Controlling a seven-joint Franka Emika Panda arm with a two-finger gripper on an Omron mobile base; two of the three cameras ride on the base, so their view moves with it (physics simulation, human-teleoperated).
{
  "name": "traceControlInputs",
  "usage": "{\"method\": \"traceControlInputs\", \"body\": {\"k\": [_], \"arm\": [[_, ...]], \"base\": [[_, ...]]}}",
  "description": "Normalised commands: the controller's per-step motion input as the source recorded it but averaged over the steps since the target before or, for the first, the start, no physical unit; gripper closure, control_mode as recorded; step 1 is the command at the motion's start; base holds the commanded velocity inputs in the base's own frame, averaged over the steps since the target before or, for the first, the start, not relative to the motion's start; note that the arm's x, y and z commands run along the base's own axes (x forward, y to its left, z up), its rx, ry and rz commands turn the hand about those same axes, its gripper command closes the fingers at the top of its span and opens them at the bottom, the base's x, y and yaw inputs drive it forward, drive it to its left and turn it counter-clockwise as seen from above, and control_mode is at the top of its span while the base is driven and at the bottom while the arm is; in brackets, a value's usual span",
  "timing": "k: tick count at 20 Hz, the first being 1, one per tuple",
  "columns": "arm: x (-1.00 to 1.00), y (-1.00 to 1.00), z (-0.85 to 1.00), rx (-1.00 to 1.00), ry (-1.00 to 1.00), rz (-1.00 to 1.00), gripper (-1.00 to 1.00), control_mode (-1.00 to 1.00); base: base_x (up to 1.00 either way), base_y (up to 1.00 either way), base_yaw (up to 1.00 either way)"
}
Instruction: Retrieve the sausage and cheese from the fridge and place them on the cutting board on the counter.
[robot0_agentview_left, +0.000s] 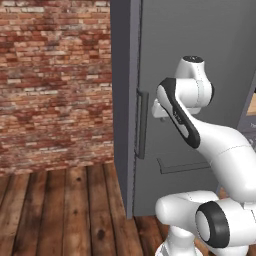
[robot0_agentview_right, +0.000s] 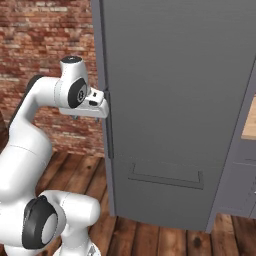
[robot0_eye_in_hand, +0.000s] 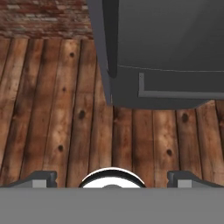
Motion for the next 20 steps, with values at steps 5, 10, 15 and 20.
{"method": "traceControlInputs", "body": {"k": [5, 10, 15, 20], "arm": [[-0.04, 0.00, -0.05, 0.00, -0.08, 0.01, -1.00, -1.00], [0.06, 0.17, -0.40, -0.12, -0.29, 0.06, -1.00, -1.00], [0.43, 0.50, -0.54, -0.08, -0.11, -0.11, -1.00, -1.00], [0.43, 0.08, -0.01, 0.04, -0.10, -0.06, -1.00, -1.00]], "base": [[0.00, 0.00, 0.00], [0.00, 0.00, 0.00], [0.00, 0.00, 0.00], [0.00, 0.00, 0.00]]}}
